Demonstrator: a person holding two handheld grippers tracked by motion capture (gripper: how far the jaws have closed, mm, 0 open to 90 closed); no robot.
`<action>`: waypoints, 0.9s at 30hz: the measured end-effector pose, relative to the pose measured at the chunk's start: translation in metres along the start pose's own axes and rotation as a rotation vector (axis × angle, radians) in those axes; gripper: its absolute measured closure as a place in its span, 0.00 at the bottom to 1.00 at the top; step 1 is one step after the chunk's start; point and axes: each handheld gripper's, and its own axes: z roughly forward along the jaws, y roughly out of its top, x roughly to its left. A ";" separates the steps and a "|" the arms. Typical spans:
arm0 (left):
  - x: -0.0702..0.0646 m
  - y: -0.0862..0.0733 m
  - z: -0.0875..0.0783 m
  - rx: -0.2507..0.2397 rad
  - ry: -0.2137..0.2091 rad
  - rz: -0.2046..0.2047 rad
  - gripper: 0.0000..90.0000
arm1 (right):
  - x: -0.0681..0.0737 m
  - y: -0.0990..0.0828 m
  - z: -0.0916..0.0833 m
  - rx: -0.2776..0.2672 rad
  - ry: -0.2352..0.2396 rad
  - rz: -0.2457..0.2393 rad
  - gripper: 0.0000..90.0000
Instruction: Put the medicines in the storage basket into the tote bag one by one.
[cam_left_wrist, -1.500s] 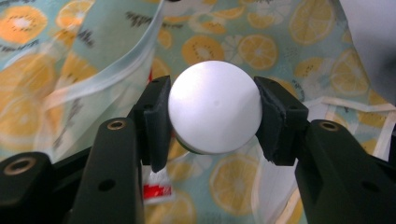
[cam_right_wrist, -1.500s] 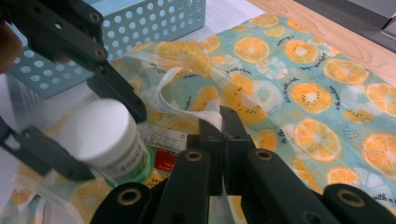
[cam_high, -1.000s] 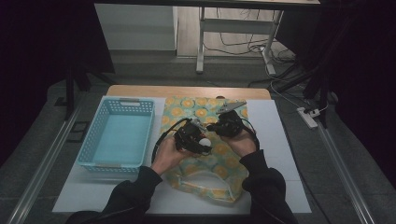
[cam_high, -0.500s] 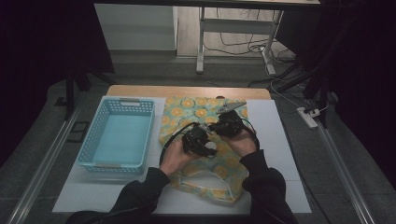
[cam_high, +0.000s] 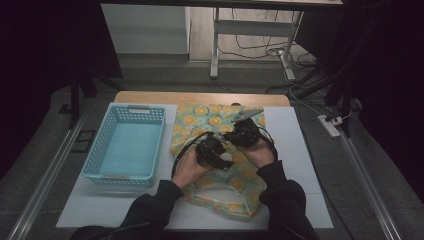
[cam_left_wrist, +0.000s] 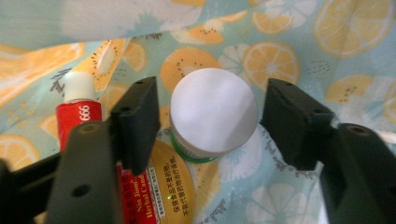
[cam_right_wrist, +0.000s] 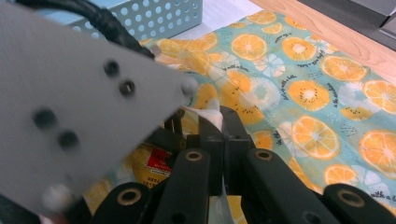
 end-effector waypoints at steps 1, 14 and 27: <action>0.000 0.000 -0.001 -0.001 -0.002 -0.003 0.33 | 0.000 0.000 0.000 0.000 0.000 0.000 1.00; -0.008 -0.011 -0.029 -0.045 -0.065 -0.031 0.13 | 0.001 0.000 0.000 -0.001 0.005 -0.008 1.00; -0.015 -0.030 -0.051 -0.084 -0.099 -0.036 0.01 | 0.001 0.000 0.000 -0.001 0.006 -0.009 1.00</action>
